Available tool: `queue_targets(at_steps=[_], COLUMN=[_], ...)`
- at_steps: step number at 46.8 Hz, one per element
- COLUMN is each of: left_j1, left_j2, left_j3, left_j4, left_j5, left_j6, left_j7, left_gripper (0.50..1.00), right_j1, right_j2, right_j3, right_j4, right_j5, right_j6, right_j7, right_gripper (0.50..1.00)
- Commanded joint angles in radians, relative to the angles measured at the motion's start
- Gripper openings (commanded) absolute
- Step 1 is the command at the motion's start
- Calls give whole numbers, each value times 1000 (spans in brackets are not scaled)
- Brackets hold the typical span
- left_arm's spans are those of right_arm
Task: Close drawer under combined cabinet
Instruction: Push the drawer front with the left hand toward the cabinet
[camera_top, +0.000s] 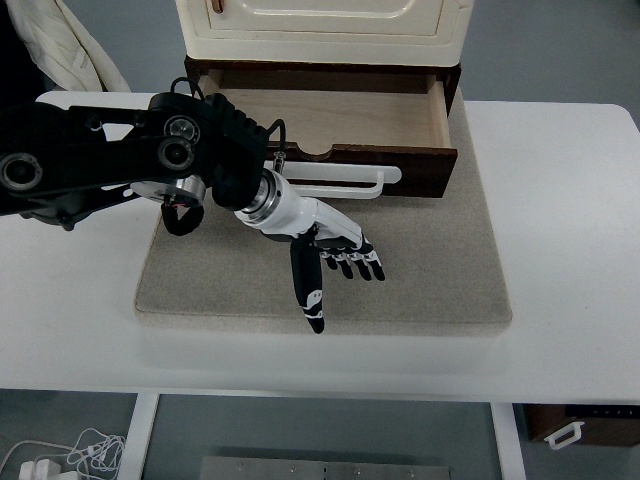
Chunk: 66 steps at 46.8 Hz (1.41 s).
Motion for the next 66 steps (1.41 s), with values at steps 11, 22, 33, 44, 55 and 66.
queue_targets(at_steps=[11, 22, 33, 44, 55, 66], left_j1=[-33, -36, -39, -49, -44, -44], left_j2=[-16, -32, -32, -35, -45, -73], left_j3=[1, 4, 4, 6, 6, -2], left_j4=[65, 94, 137, 183, 226, 298], left_j5=[1, 9, 18, 20, 24, 58], left_j6=[-39, -39, -41, -42, -42, -42], left_j7=[0, 0, 0, 0, 0, 0], left_gripper=[1000, 1000, 1000, 1000, 1000, 1000], right_j1=[0, 0, 0, 0, 0, 0], right_j2=[0, 0, 0, 0, 0, 0], right_j3=[0, 0, 0, 0, 0, 0], right_j4=[0, 0, 0, -1, 0, 0], right_j5=[0, 0, 0, 0, 0, 0], right_j6=[0, 0, 0, 0, 0, 1], right_j7=[0, 0, 0, 0, 0, 0], right_gripper=[952, 952, 952, 952, 952, 952])
